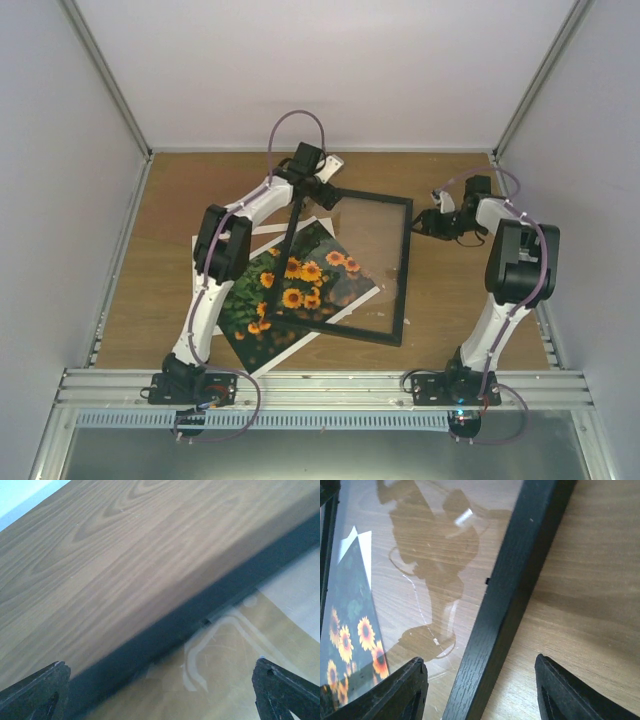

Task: Put the photo into the frame
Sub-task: Place the photo frame item in the photo frame.

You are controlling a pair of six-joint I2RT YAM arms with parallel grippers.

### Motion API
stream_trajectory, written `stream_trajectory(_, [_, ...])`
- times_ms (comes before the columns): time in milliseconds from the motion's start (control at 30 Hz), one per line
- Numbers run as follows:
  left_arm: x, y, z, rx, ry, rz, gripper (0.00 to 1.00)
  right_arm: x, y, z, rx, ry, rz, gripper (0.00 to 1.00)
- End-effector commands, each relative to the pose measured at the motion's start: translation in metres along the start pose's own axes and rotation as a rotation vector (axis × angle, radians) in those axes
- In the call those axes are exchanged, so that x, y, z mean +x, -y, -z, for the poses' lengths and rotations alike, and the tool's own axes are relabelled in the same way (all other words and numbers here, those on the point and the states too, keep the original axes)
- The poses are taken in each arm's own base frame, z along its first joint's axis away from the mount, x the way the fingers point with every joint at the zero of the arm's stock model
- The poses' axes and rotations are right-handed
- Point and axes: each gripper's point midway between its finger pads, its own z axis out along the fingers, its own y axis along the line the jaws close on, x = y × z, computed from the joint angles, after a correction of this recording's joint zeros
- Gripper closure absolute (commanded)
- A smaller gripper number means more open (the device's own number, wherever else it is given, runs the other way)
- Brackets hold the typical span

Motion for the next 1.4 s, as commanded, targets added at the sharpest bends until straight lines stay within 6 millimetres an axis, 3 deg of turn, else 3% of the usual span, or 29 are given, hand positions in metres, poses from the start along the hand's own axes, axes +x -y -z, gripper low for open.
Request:
stream_trajectory(0, [-0.044,0.006,0.087,0.081,0.118,-0.074,0.01,-0.016,-0.022,0.02,-0.016,0.067,0.128,0.38])
stream_trajectory(67, [-0.03,0.016,0.107,0.145,0.108,-0.103,0.01,-0.018,-0.027,0.024,-0.02,0.074,0.167,0.37])
stream_trajectory(167, [0.005,0.046,0.139,0.296,0.068,-0.195,0.01,-0.015,-0.032,0.028,-0.022,0.076,0.219,0.36])
stream_trajectory(333, [0.079,0.101,0.199,0.506,0.018,-0.407,0.01,-0.005,-0.032,0.028,-0.003,0.054,0.275,0.36])
stream_trajectory(400, [0.106,0.113,0.214,0.541,-0.012,-0.472,0.01,0.0,-0.035,0.027,0.004,0.045,0.308,0.35])
stream_trajectory(500, [0.136,0.121,0.218,0.535,-0.077,-0.52,0.01,0.008,-0.04,0.024,0.013,0.025,0.367,0.35])
stream_trajectory(700, [0.153,0.107,0.218,0.477,-0.109,-0.383,0.01,0.04,-0.047,0.015,0.054,-0.052,0.521,0.35])
stream_trajectory(900, [0.184,0.05,0.224,0.319,-0.167,-0.334,0.04,0.055,-0.039,0.015,0.086,-0.092,0.537,0.35])
stream_trajectory(1000, [0.196,0.044,0.224,0.306,-0.198,-0.373,0.05,0.058,-0.048,0.017,0.075,-0.094,0.583,0.35])
stream_trajectory(1133, [0.168,0.071,0.23,0.386,-0.12,-0.385,0.07,0.07,-0.071,0.019,0.032,-0.103,0.706,0.34])
stream_trajectory(1233, [0.157,0.114,0.225,0.463,-0.094,-0.4,0.08,0.088,-0.095,0.015,-0.027,-0.125,0.789,0.34])
stream_trajectory(1367, [0.144,0.172,0.222,0.563,-0.041,-0.406,0.08,0.107,-0.106,0.012,-0.064,-0.149,0.805,0.34])
